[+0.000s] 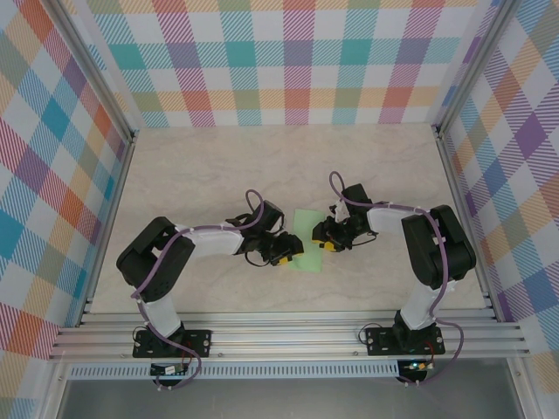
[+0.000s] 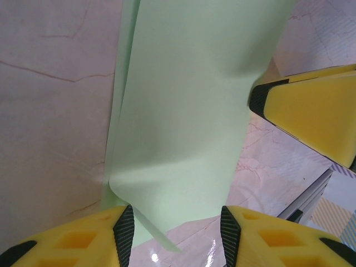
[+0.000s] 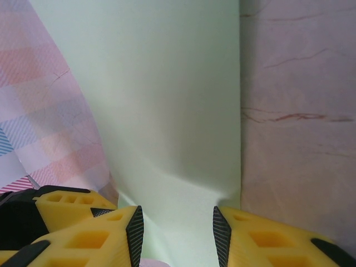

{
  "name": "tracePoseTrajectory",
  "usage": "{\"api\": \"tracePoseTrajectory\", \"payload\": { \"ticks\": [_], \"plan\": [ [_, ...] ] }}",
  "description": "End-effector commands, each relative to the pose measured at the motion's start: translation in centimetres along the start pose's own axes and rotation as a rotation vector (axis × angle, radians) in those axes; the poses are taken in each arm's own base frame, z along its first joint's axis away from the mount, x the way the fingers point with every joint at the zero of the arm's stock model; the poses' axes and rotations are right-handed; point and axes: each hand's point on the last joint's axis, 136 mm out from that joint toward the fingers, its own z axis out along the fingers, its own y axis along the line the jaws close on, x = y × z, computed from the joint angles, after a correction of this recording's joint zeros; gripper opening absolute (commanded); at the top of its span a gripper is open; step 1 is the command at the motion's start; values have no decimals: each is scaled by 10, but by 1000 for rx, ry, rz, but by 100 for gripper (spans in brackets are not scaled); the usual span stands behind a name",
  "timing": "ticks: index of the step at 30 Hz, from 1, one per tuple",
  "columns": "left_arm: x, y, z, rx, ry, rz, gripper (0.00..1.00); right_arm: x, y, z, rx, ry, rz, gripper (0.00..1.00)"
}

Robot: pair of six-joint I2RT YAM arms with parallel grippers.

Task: Fold a paper plane with a square sheet of paper (pick it up from the middle)
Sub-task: Fold the triangle a second time at the center of the table.

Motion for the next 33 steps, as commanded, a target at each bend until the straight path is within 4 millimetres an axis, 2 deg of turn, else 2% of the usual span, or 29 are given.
{"api": "tracePoseTrajectory", "payload": {
  "ticks": [1, 8, 12, 20, 27, 33],
  "plan": [
    [-1, -5, 6, 6, -6, 10, 47, 8, -34, 16, 95, 29, 47, 41],
    [-9, -1, 7, -24, -37, -16, 47, 8, -31, 14, 88, 26, 44, 41],
    [-9, 8, -1, -58, -65, -53, 52, 7, -30, 14, 85, 24, 44, 41],
    [-6, 4, -10, -38, -82, -82, 59, 7, -30, 15, 84, 25, 46, 41],
    [-9, -4, 1, 11, -60, -82, 57, 7, -30, 15, 81, 25, 46, 41],
    [-13, -4, 6, 30, -73, -107, 55, 7, -29, 14, 78, 23, 46, 41]
  ]
}}
